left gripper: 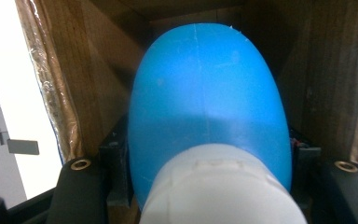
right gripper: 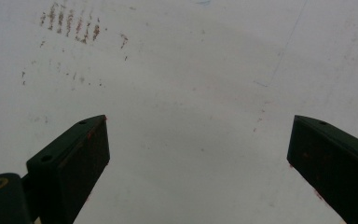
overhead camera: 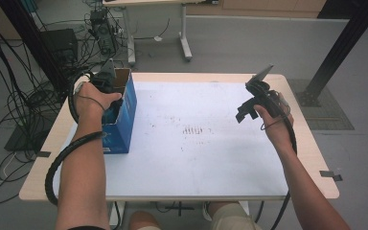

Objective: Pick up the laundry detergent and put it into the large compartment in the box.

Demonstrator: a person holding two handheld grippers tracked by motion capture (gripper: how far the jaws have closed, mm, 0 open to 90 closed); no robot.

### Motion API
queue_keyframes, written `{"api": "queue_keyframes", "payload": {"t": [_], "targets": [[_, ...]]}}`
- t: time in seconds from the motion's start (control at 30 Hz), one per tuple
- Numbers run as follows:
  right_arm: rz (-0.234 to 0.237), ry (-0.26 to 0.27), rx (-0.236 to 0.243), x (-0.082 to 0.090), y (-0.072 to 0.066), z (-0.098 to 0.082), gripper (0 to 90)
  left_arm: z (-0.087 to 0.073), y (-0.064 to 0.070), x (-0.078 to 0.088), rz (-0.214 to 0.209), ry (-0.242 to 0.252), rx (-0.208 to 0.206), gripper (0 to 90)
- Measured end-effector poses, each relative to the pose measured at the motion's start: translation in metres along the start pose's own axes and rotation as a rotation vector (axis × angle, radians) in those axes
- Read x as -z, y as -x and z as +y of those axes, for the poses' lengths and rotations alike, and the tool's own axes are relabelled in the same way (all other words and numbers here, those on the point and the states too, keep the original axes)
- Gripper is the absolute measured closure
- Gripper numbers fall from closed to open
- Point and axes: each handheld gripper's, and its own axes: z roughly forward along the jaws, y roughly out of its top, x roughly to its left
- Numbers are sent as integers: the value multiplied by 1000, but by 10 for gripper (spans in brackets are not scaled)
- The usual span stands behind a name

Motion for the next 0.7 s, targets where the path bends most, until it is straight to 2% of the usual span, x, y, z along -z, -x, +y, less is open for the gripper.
{"api": "queue_keyframes", "payload": {"t": [0.7], "targets": [[-4, 0, 2, 1, -1, 1, 56, 0, 0, 0, 0, 1, 2, 368]]}}
